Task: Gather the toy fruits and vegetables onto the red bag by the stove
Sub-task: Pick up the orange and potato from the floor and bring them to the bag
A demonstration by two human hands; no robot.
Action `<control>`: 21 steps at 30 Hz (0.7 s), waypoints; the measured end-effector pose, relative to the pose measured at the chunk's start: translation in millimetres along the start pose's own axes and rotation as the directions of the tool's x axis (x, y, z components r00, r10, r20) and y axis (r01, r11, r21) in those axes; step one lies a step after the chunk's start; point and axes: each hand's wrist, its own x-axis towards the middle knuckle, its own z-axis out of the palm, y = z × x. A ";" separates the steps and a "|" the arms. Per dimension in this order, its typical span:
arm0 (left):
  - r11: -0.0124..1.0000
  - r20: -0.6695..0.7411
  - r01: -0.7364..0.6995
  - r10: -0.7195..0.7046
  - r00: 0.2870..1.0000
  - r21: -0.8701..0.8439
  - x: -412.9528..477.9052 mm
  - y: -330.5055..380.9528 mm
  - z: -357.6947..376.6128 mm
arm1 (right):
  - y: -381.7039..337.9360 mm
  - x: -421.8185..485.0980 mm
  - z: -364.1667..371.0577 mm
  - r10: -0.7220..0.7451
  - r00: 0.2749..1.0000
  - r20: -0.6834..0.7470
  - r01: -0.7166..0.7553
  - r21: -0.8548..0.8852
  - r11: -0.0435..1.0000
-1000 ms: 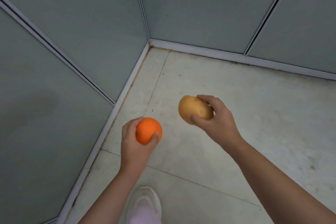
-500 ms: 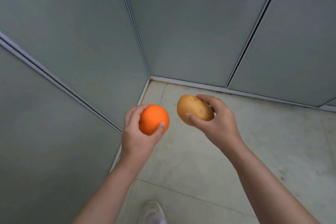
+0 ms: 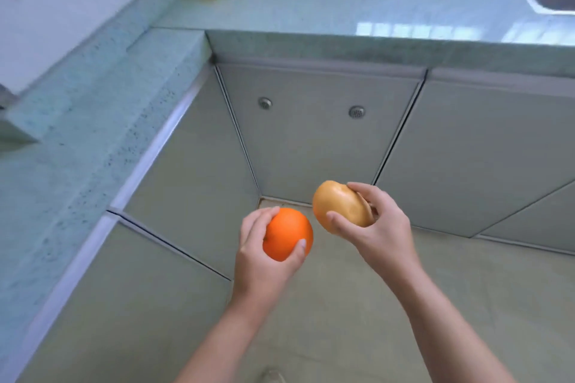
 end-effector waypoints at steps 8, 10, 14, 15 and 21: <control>0.993 -0.135 -0.012 -0.004 0.991 -0.115 27.0 124.9 -42.1 | -123.6 -1.6 -54.0 0.007 0.999 -0.046 -0.005 0.032 0.999; 0.990 -0.208 -0.020 -0.010 0.978 -0.141 33.9 151.4 -56.1 | -150.9 -3.7 -59.7 0.013 0.998 -0.066 -0.010 0.052 0.999; 0.986 -0.242 -0.045 0.005 0.970 -0.158 49.5 190.7 -87.4 | -202.2 -3.8 -62.6 -0.016 0.995 -0.098 0.022 0.060 0.998; 0.986 -0.240 -0.054 0.015 0.971 -0.157 54.5 198.0 -95.6 | -213.7 -1.8 -62.4 -0.030 0.994 -0.102 0.036 0.054 0.998; 0.987 -0.235 -0.085 0.051 0.971 -0.136 80.5 224.6 -141.1 | -275.4 6.1 -57.0 -0.152 0.980 -0.128 0.146 -0.054 0.988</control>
